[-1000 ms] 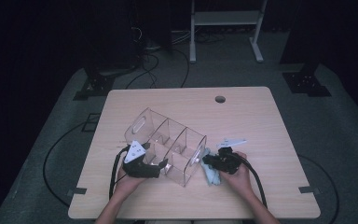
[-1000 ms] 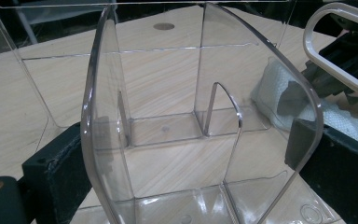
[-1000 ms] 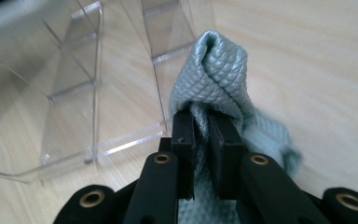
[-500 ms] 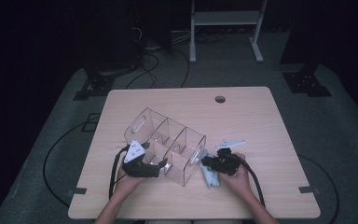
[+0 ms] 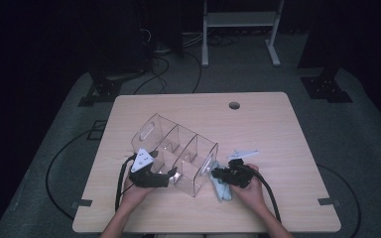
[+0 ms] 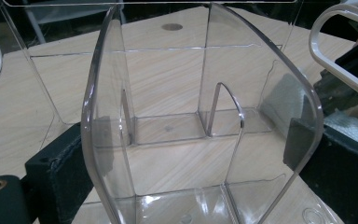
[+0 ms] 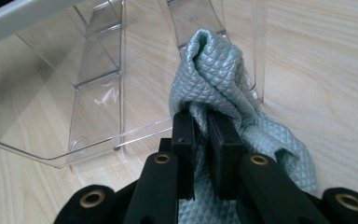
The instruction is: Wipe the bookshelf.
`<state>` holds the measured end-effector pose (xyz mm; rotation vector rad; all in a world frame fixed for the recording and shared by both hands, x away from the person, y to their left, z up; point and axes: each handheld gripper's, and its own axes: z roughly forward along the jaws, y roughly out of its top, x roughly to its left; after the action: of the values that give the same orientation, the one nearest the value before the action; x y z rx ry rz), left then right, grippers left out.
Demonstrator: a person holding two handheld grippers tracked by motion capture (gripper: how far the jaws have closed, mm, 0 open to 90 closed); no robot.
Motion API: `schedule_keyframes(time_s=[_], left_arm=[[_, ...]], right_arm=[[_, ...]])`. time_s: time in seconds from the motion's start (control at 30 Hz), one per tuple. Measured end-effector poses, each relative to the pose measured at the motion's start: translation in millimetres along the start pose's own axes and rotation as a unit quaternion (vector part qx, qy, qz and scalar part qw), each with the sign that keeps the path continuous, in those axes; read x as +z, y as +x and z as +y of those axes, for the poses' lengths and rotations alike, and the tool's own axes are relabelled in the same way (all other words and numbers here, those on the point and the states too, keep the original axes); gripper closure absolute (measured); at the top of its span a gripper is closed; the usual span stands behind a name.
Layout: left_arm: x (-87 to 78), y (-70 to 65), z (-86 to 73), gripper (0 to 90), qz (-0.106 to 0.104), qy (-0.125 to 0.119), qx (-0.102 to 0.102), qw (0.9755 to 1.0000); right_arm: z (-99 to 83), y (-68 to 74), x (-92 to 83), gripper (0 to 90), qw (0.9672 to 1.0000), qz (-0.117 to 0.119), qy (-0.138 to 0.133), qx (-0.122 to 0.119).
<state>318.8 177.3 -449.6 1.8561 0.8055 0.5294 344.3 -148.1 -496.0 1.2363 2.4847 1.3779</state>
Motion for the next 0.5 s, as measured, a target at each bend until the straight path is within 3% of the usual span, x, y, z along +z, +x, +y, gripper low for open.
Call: schedule_keyframes(time_s=[0.13,0.3,0.37,0.43,0.47,0.5], left_arm=[[0.1,0.4,0.0,4.4,0.002,0.000,-0.001,1.0000],[-2.0,3.7,-0.8,5.1,0.009,-0.001,-0.005,0.9999],[-2.6,4.4,-0.7,5.3,0.008,0.001,-0.004,1.0000],[-2.6,4.8,-0.7,5.3,0.008,0.001,-0.003,1.0000],[-2.0,5.1,-0.9,5.3,0.008,-0.002,-0.005,1.0000],[-1.9,5.3,-0.8,5.2,0.009,-0.001,-0.006,0.9999]], right_arm=[[-1.7,9.9,1.8,80.8,0.9998,0.005,0.010,-0.016],[-8.7,37.2,8.3,80.6,0.9969,0.050,0.030,-0.053],[-7.9,38.8,8.5,80.7,0.9965,0.044,0.028,-0.065],[-7.4,36.6,8.3,80.8,0.9969,0.043,0.026,-0.061],[-5.4,28.4,7.6,80.7,0.9982,0.027,0.016,-0.050],[-4.5,24.2,7.9,80.7,0.9987,0.028,0.012,-0.040]])
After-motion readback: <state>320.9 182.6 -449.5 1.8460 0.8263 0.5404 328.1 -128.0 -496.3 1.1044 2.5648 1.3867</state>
